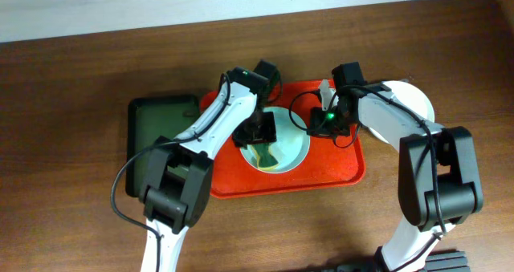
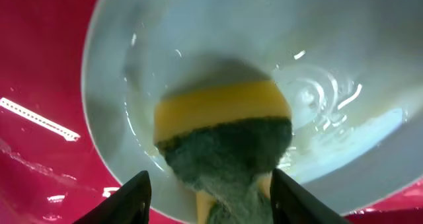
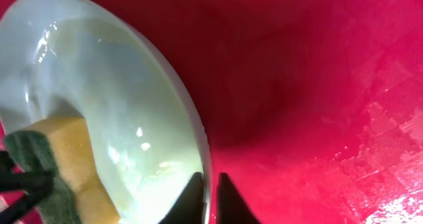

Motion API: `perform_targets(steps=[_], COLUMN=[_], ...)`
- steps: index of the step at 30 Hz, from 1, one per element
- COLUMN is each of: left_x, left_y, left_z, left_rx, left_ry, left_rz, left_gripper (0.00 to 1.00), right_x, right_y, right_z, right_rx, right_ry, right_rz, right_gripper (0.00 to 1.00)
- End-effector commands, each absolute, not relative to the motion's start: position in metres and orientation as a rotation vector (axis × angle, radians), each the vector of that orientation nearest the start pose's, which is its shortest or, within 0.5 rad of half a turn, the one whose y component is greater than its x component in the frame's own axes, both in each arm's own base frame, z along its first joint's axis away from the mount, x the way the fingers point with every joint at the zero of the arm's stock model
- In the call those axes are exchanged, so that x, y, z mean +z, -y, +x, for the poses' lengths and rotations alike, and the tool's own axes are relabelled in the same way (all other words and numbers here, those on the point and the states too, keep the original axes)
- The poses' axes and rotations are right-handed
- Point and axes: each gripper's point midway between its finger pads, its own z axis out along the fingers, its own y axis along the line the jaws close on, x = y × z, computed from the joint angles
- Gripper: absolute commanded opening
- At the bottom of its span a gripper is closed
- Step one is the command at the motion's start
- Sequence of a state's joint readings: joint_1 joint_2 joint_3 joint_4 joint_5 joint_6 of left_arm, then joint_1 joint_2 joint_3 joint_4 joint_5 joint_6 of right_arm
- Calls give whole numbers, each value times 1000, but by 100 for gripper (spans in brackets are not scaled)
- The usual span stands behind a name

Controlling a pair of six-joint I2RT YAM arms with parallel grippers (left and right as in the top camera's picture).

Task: Clean dirty plates on tray and stack at the side
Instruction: 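Scrub the blue plate with the sponge in the left gripper while right holds plate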

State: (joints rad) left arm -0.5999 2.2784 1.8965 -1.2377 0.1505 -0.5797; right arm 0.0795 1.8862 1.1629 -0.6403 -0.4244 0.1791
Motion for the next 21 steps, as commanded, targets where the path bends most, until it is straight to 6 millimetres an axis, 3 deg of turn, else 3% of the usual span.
perform_targets(steps=[1, 5, 9, 11, 13, 14, 15, 21], left_x=[35, 33, 26, 17, 8, 4, 3, 1], left_y=[275, 280, 272, 266, 263, 262, 261, 232], left_z=[327, 319, 315, 311, 309, 309, 311, 345], left_rx=[-205, -173, -106, -67, -46, -49, -42, 156], left_ry=[-3293, -3300, -3320, -3329, -3332, -3329, -3323, -3183], left_rz=[112, 130, 104, 97, 98, 99, 95, 60], left_gripper=[55, 55, 53, 37, 30, 21, 0, 0], right_x=[12, 12, 12, 12, 12, 12, 11, 10], right_y=[-100, -100, -100, -100, -100, -100, -100, -100], right_z=[363, 363, 362, 362, 361, 360, 360, 358], right_rx=[643, 645, 645, 645, 645, 645, 645, 644], right_ry=[-2941, -2941, -2944, -2946, -2949, -2952, -2954, -2961], right_rz=[78, 77, 78, 78, 79, 80, 81, 83], right_gripper=[18, 17, 15, 4, 4, 4, 4, 4])
